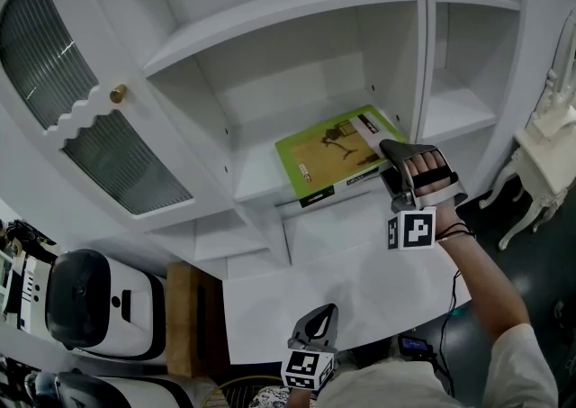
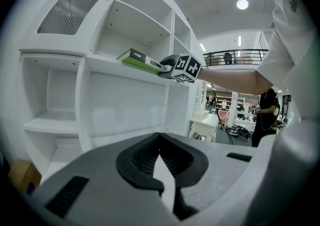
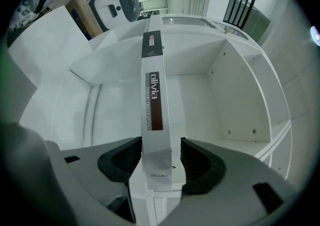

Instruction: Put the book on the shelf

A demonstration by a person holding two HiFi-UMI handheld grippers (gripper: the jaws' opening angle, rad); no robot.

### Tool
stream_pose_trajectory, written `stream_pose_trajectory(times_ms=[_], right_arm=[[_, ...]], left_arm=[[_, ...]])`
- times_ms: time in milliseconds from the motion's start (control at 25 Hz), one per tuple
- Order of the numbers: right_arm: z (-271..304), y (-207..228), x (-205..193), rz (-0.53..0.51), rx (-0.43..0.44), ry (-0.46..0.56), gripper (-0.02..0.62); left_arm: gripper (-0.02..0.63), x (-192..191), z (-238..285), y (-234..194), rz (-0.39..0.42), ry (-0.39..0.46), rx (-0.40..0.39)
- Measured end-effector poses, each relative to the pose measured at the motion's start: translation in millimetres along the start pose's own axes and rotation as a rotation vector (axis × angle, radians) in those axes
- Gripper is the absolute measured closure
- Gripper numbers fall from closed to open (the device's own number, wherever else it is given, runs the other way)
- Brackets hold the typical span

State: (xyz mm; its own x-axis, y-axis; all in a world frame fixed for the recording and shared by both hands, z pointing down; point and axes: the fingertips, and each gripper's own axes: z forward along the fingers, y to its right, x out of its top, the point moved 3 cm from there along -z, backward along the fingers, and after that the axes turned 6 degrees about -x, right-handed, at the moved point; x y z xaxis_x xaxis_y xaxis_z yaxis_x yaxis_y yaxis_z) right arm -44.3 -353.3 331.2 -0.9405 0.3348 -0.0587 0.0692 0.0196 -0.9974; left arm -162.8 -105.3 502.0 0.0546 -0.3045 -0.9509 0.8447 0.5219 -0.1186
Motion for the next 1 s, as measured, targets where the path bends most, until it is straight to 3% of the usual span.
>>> stream_pose_trajectory(times_ms=[360,520,560,640,760,1000], right_arm=[[-21,-8,2,0.038,0.032,0.066,0.362],[-37,-2,6,0.078,-0.004,0.103,0.367],[-41,-1,7,0.083,-0.018,0.112,0.383],[-46,1,10,0.083,-0.04,0.125,0.481],[-50,1,15,0.079,-0.051,0.138,0.534],[-54,4,37,0.059,-0.054,0.192,0.578]], left_arm=[[0.603,1,1,-2,-0.001,0.002,0.004],[0.603,-2,2,-3,-0.004,-0.004,0.008],[0.603,-2,3,-3,-0.004,-0.006,0.007],[0.603,-2,4,-1,-0.002,-0.006,0.001],[0.603,0,7,1,0.002,-0.005,-0.005],[0.603,-1,6,1,0.001,-0.005,-0.003]])
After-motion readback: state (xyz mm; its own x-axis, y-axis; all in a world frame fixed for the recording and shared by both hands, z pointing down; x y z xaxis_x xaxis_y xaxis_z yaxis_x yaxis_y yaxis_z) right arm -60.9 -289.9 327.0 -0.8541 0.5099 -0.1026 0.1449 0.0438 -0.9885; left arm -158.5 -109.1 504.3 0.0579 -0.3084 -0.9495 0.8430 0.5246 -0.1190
